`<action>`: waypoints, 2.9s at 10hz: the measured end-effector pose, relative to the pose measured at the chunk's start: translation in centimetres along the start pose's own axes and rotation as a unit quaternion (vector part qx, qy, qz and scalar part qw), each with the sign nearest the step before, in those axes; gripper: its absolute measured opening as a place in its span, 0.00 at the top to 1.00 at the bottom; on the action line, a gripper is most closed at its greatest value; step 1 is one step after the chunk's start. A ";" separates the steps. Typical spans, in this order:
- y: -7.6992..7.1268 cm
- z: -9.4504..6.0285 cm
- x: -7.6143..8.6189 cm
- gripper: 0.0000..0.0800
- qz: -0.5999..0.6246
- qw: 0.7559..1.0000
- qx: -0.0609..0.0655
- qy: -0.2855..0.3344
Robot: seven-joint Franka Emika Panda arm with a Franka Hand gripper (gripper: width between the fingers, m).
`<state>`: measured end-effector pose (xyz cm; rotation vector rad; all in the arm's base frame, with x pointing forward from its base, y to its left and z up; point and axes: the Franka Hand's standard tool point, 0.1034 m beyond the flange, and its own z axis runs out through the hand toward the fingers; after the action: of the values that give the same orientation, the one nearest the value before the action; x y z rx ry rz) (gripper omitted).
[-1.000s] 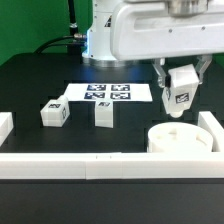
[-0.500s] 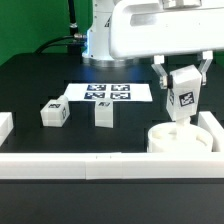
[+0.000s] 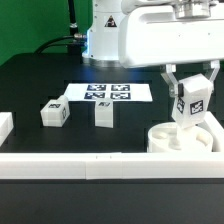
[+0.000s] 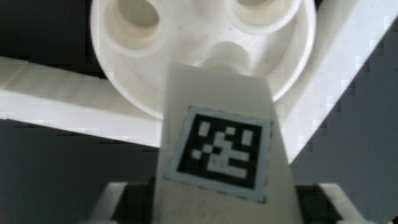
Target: Assemble stool
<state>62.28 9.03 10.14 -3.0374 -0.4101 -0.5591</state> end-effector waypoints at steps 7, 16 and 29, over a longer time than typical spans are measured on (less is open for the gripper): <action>-0.7 0.7 2.2 0.59 -0.131 0.991 -0.007 0.030; -0.3 2.1 0.8 0.59 -0.133 0.991 -0.008 0.034; -1.1 0.8 1.3 0.19 -0.131 0.991 -0.001 0.018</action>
Offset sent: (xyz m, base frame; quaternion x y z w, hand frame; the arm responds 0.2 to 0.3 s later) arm 0.0359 0.0004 0.0099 -0.0735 -0.0372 -0.1612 0.9835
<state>63.43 10.49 9.80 -2.9893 -0.8140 -0.6241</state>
